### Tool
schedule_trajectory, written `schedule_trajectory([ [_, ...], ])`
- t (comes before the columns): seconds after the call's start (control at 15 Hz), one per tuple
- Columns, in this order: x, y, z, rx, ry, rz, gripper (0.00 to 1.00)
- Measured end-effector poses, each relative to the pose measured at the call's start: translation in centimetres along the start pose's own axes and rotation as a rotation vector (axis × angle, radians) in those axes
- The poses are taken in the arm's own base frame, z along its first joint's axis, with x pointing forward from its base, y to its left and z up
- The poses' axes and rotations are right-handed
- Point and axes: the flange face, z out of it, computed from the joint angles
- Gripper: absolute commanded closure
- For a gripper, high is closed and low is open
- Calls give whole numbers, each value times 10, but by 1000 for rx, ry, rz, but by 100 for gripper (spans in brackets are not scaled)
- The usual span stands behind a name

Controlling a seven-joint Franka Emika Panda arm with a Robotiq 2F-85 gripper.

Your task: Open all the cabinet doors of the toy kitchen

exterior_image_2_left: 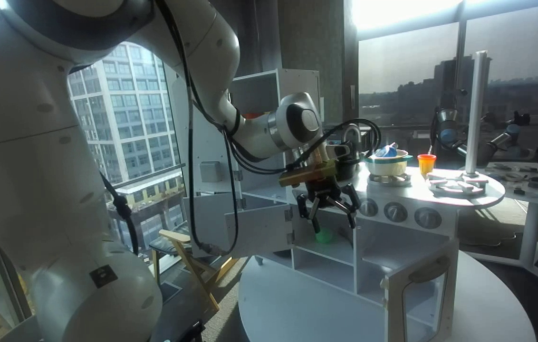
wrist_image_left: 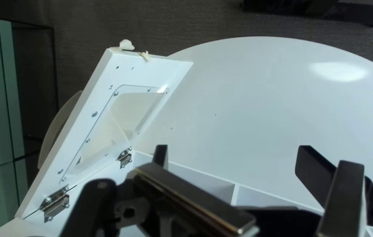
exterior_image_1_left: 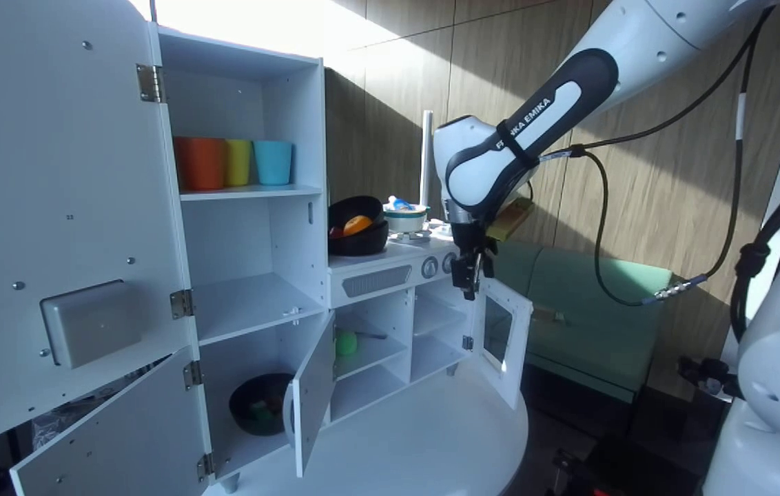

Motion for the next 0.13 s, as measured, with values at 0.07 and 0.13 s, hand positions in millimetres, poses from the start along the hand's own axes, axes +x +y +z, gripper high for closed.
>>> schedule_trajectory([
  [0.07,-2,-2,-8,-5,17,1,0],
  [0.13,-4,-5,-15,-9,33,1,0],
])
